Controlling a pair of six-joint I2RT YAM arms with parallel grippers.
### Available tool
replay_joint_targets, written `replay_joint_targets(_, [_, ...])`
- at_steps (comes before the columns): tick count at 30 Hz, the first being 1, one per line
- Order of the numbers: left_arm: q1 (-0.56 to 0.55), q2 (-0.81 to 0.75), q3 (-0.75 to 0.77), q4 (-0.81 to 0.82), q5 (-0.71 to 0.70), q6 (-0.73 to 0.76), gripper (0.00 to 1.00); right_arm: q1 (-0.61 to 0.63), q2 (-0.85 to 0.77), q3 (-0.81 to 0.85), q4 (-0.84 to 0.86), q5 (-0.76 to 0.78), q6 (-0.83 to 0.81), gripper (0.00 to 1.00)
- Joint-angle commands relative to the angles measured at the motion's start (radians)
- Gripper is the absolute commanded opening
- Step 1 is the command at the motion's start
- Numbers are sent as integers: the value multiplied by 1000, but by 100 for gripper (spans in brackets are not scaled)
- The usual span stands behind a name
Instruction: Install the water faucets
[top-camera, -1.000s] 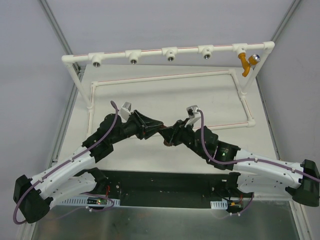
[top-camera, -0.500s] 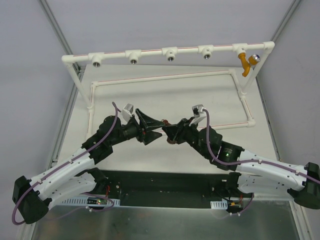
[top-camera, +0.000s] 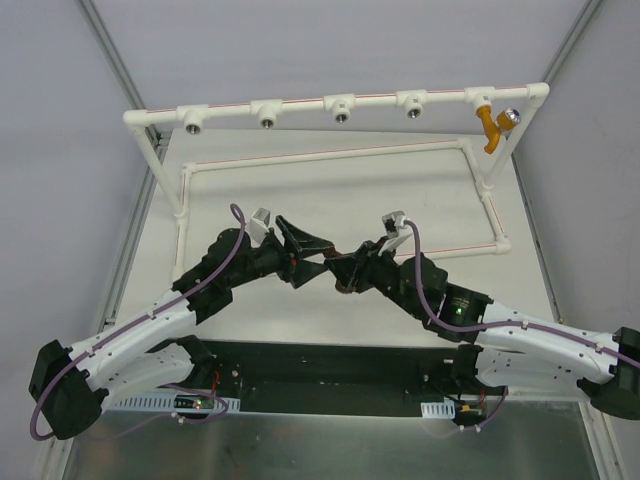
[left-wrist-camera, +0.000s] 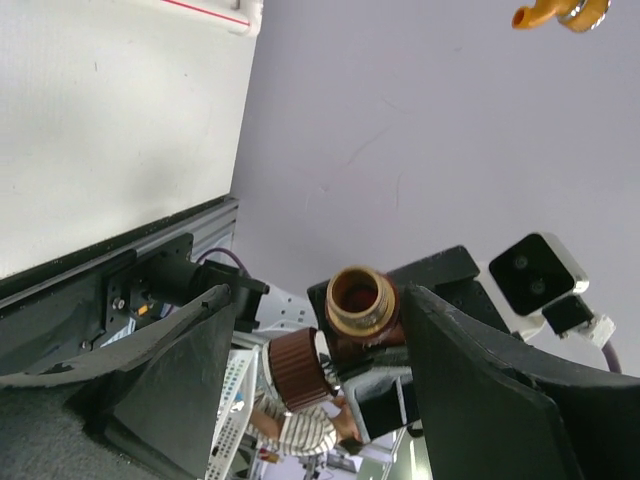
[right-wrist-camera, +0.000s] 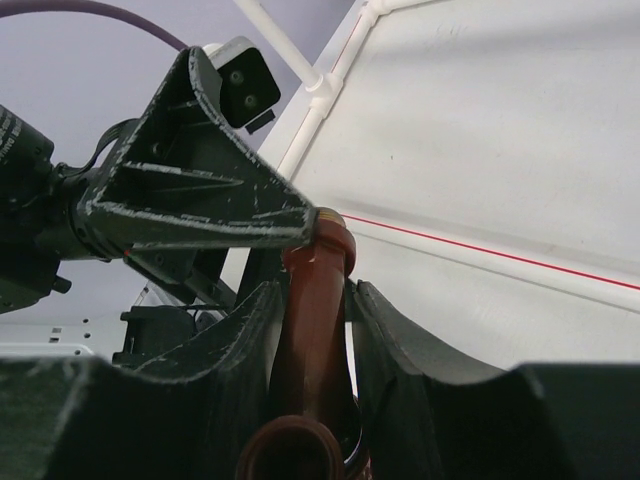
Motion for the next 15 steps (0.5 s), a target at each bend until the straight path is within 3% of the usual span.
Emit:
replay_joint_targets(1, [-7, 6, 11, 69, -74, -64, 69, 17, -16, 14, 18, -22, -4, 0])
replay_joint_targets(7, [-7, -15, 0, 46, -142, -86, 66, 24, -30, 5, 46, 18, -12, 0])
replay_joint_targets(15, [-7, 13, 2, 40, -104, -67, 64, 24, -33, 11, 98, 108, -67, 0])
